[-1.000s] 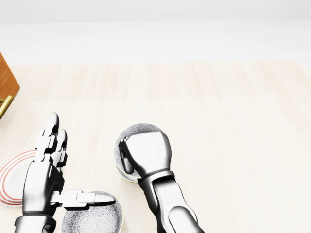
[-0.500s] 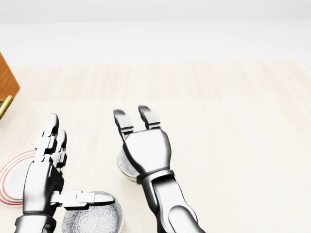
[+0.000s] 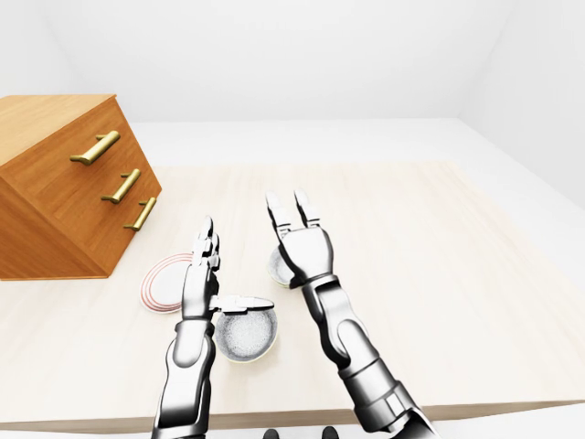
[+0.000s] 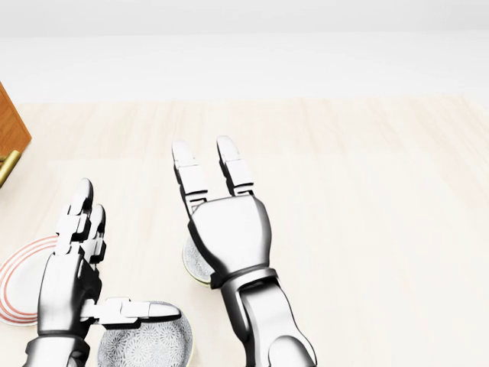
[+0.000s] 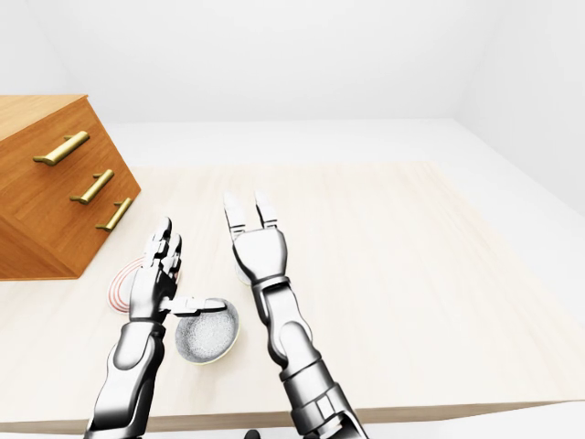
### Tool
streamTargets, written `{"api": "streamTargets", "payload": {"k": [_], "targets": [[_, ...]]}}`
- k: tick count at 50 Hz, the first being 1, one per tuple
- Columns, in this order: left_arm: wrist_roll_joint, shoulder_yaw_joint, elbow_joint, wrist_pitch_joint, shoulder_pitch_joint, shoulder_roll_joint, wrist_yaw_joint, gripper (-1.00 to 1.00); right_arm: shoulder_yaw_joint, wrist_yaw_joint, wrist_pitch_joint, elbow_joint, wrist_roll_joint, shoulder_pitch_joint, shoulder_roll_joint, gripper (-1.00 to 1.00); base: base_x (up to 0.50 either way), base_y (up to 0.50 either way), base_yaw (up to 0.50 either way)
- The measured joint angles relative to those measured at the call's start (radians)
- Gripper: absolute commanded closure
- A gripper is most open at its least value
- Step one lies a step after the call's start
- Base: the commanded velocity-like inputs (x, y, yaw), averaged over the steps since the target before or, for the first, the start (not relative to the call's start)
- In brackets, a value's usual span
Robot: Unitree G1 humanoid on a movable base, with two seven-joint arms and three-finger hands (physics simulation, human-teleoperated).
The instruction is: Stack the bowl at the front on the bowl in the middle.
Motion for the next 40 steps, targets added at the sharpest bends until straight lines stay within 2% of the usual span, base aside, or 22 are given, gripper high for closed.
{"api": "streamTargets", "payload": {"k": [8, 14, 22, 28, 33, 40], "targets": [[-0.003, 0.001, 0.002, 0.001, -0.001, 0.000, 0.000, -1.00, 0.000, 0.040, 0.000, -0.096, 0.007, 0.031, -0.009, -1.00, 0.00, 0.00, 0.00], [-0.009, 0.003, -0.002, 0.005, 0.001, 0.000, -0.002, -1.00, -0.011, 0.099, 0.000, -0.257, 0.077, 0.092, -0.030, -1.00, 0.00, 0.00, 0.00], [-0.024, 0.006, -0.038, 0.026, 0.013, -0.001, -0.007, -1.00, -0.029, 0.180, 0.000, -0.574, 0.284, 0.251, -0.086, -1.00, 0.00, 0.00, 0.00], [-0.040, 0.012, -0.082, 0.049, 0.026, -0.002, -0.014, -1.00, -0.067, 0.206, -0.006, -0.787, 0.513, 0.395, -0.142, -1.00, 0.00, 0.00, 0.00], [-0.059, 0.022, -0.134, 0.069, 0.048, -0.004, -0.023, -1.00, -0.121, 0.218, -0.049, -0.909, 0.719, 0.517, -0.180, -1.00, 0.00, 0.00, 0.00], [-0.092, 0.041, -0.219, 0.088, 0.093, -0.010, -0.047, -1.00, -0.209, 0.243, -0.140, -0.989, 0.956, 0.642, -0.194, -1.00, 0.00, 0.00, 0.00]]}}
